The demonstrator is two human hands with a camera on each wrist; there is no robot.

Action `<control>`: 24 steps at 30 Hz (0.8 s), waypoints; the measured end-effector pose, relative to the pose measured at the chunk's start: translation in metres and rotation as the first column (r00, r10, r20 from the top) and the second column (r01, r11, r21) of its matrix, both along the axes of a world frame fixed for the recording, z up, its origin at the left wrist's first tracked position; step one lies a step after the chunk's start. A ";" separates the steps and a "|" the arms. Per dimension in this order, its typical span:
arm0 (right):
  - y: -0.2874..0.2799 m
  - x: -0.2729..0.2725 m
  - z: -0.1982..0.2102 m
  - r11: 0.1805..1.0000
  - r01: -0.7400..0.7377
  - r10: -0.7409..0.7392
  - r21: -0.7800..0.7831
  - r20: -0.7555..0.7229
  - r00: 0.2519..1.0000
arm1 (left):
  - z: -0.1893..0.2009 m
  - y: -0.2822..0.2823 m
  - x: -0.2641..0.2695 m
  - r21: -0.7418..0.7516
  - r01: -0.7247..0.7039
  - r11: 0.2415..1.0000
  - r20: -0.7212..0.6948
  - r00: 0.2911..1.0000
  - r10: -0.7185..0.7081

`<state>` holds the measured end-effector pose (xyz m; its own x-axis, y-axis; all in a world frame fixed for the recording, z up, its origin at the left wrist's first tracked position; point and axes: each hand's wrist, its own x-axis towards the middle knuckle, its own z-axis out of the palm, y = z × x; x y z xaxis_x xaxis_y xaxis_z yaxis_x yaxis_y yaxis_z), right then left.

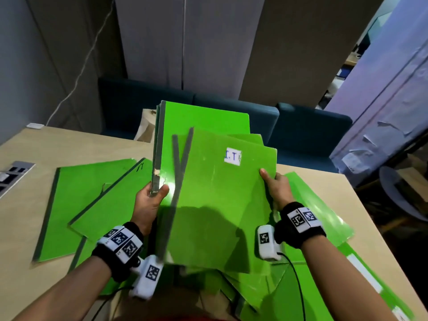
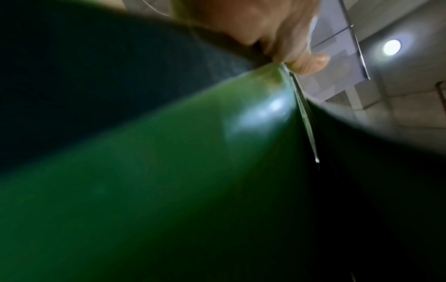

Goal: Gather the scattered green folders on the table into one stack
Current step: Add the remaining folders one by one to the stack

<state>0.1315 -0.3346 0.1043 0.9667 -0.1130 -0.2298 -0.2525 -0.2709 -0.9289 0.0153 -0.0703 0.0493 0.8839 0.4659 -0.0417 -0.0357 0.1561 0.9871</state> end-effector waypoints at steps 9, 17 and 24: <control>0.018 -0.003 0.009 0.865 -0.227 0.276 0.448 -0.047 0.960 | 0.027 0.022 0.004 0.185 -0.016 0.983 0.101 0.995 -0.002; 0.042 -0.007 0.042 0.809 -0.372 0.217 0.455 0.357 0.909 | 0.065 0.035 0.004 0.312 0.047 0.949 0.187 0.976 -0.110; 0.050 -0.031 -0.002 0.862 -0.370 0.276 0.348 0.291 0.916 | 0.049 0.034 -0.006 0.290 -0.197 0.937 0.196 0.970 0.143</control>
<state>0.1009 -0.2849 0.1021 0.9630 0.2670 0.0369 0.0123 0.0930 -0.9956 0.0094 -0.0367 0.0985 0.7718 0.5760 0.2694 -0.2057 -0.1746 0.9629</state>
